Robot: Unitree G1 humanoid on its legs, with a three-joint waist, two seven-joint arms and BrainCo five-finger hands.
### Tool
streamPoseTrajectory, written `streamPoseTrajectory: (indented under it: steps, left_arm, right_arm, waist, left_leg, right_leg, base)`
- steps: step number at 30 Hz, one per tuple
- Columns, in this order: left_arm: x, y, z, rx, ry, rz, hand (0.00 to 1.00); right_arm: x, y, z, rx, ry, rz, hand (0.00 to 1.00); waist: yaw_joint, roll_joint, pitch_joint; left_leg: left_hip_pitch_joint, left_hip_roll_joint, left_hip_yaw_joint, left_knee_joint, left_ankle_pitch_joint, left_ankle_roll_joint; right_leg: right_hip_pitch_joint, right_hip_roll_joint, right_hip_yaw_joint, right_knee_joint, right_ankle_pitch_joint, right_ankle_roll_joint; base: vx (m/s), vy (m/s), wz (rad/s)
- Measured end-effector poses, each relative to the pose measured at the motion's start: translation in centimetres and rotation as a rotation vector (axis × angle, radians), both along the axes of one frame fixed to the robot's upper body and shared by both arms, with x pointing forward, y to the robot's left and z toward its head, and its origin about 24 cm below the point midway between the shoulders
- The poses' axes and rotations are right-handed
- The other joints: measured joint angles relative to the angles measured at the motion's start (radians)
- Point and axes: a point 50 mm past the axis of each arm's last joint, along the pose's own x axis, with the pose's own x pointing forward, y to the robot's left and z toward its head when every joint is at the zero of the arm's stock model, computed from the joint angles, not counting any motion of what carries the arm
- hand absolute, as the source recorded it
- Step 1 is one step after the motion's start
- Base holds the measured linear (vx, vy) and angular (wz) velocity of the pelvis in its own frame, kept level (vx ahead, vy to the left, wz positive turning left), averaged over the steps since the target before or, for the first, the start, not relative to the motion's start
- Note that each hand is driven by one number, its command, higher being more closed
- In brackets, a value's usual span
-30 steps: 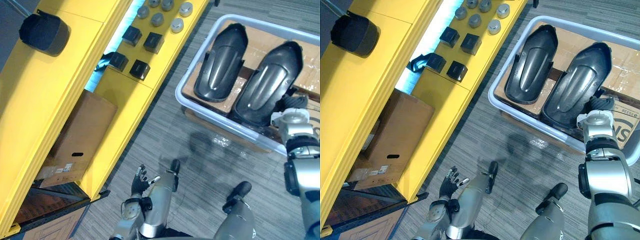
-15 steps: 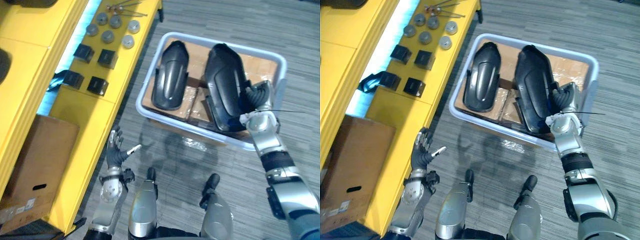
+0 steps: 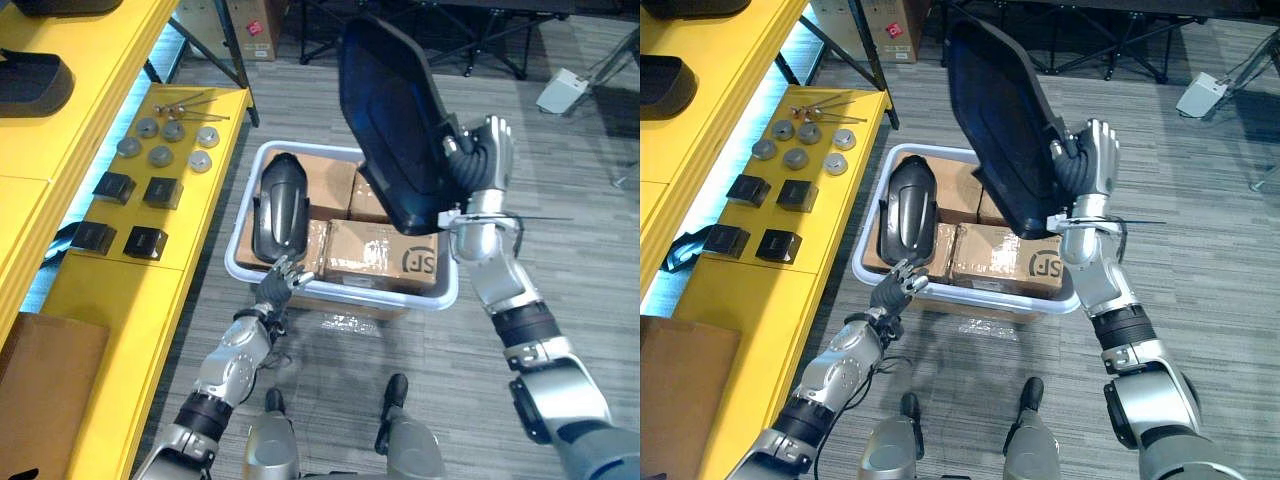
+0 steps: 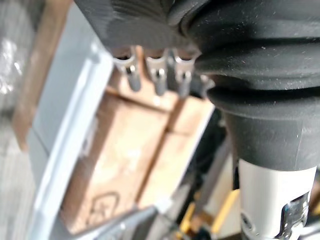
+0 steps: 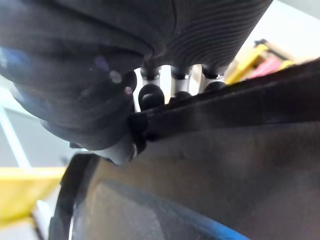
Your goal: Walk over and take plastic housings, then place them on the shelf
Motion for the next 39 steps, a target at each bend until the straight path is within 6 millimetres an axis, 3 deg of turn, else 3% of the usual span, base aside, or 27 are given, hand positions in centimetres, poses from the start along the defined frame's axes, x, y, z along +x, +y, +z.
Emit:
streamPoseTrajectory:
  steps: [8, 18, 19, 28, 39]
  left_arm:
    - [1.9, -1.4, 1.7, -0.031, -0.01, -0.008, 0.0]
    - [3.2, -3.4, 5.1, -0.085, -0.145, 0.085, 0.0]
    - [3.2, -3.5, 5.2, -0.113, -0.148, 0.092, 1.0]
    - [3.1, -3.5, 5.9, -0.312, -0.167, 0.176, 1.0]
    - [2.9, -3.9, 5.8, -0.345, -0.161, 0.182, 1.0]
  right_arm:
    - [-1.3, 3.9, -3.0, 0.004, 0.041, 0.165, 1.0]
    - [-1.8, 7.8, -5.9, 0.04, 0.166, 0.308, 1.0]
    - [-1.8, 8.0, -6.2, 0.065, 0.187, 0.313, 1.0]
    - [-1.8, 8.6, -7.2, 0.189, 0.216, 0.323, 1.0]
    - [-2.4, 9.0, -7.6, 0.224, 0.167, 0.304, 1.0]
  waist:
    - [-0.005, -0.034, -0.042]
    - [-0.005, -0.036, -0.043]
    - [-0.006, -0.036, -0.044]
    - [-0.001, -0.043, -0.059]
    - [-0.003, -0.06, -0.068]
  left_leg:
    - [0.009, 0.002, 0.025, 0.003, 0.001, 0.0]
    - [0.007, -0.004, 0.019, 0.0, 0.003, 0.0]
    - [0.009, -0.005, 0.014, 0.001, 0.003, 0.0]
    - [0.008, -0.015, -0.006, 0.001, 0.004, 0.002]
    - [0.009, -0.017, -0.008, -0.002, 0.004, 0.002]
  right_leg:
    - [0.004, 0.006, 0.015, -0.027, 0.02, -0.004]
    - [0.012, 0.002, 0.008, -0.036, 0.03, -0.001]
    - [0.022, 0.002, 0.003, -0.044, 0.032, 0.001]
    - [0.041, -0.008, -0.018, -0.057, 0.036, 0.004]
    - [0.043, -0.009, -0.021, -0.058, 0.036, 0.004]
  base:
    - [-0.05, 0.0, -0.09]
    - [0.01, 0.006, 0.02]
    - [0.01, 0.005, 0.08]
    - [-0.01, 0.009, 0.07]
    - [0.0, 0.0, 0.0]
